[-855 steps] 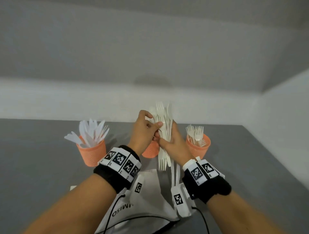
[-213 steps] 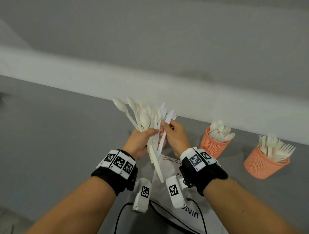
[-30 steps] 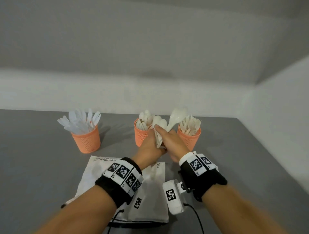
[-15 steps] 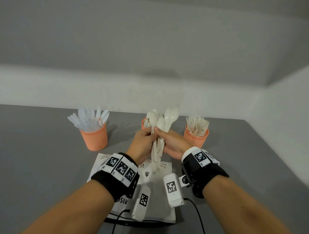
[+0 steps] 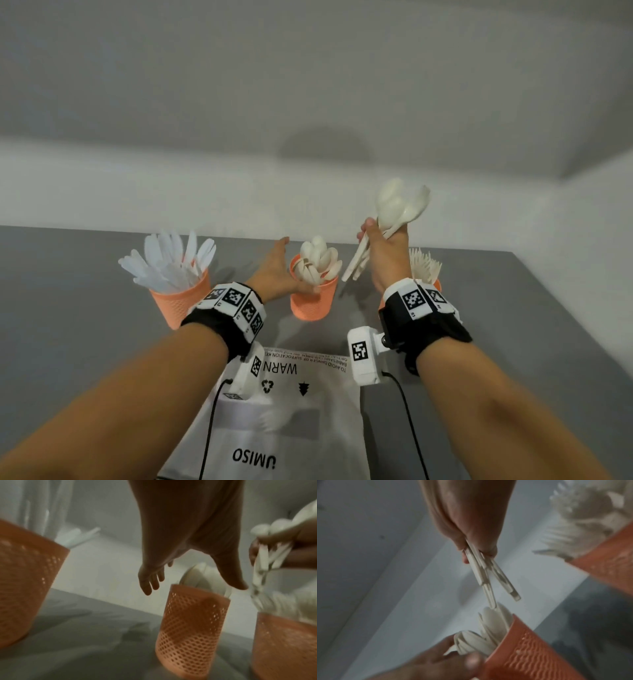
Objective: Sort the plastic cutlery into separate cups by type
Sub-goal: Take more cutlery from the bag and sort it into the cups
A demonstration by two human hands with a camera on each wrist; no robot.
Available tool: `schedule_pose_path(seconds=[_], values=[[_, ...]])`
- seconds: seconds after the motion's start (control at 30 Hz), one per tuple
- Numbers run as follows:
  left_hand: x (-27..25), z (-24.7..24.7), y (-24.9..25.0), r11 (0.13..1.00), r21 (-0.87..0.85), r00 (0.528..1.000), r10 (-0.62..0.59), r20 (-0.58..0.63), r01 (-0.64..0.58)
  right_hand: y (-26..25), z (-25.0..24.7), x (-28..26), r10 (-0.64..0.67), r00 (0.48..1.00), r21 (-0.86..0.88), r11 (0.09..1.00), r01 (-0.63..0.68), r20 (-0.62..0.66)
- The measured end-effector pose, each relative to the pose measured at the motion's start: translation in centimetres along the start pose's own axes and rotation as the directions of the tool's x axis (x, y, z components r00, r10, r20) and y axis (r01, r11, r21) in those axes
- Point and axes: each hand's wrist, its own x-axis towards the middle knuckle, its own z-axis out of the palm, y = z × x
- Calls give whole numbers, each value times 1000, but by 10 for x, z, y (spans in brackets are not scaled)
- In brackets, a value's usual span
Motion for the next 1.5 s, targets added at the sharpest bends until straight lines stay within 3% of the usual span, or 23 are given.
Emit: schedule_pose_path(seconds=[0.17,0.27,0.37,0.5,0.6,0.73,0.83,0.97,1.03,1.1,1.2,1.27,1.4,1.5], values=[[19,20,-13,991,-132,998,39,52,-32,16,25,10,4,997,143,990,7,-79],[22,26,-16,970,-242,999,35,23,-29,34,33,3,49,998,54,997,-48,-29],[21,26,-19,967,-248,996,75,49,-61,42,33,-6,68,997,-10,998,-67,30],[18,23,-22,959,-267,988,127,87,-99,29,26,-4,-48,994,35,998,44,102],[17,22,-21,961,-248,979,156,132,-120,24,24,-3,-94,988,-92,990,106,126],[16,21,-20,967,-215,970,173,168,-136,29,27,-5,-196,931,-355,884,303,308],[16,22,-21,965,-223,971,174,164,-135,28,27,-1,-193,901,-357,870,340,389],[18,24,-25,960,-246,975,170,144,-131,33,30,-6,-260,751,-363,750,553,607],[19,24,-26,962,-241,976,166,138,-129,39,23,-10,-251,729,-351,748,563,637],[18,23,-26,959,-259,981,150,125,-113,47,15,-11,-264,754,-425,694,582,602],[19,21,-25,969,-215,981,152,122,-124,57,10,-9,-308,805,-666,453,593,507],[19,21,-25,973,-180,977,172,127,-147,62,11,-12,-229,829,-727,400,558,510],[18,22,-25,979,-151,980,159,121,-140,60,11,-11,-150,832,-655,548,520,535],[14,21,-25,981,-146,982,148,115,-131,46,8,-2,-297,902,-605,669,431,314]])
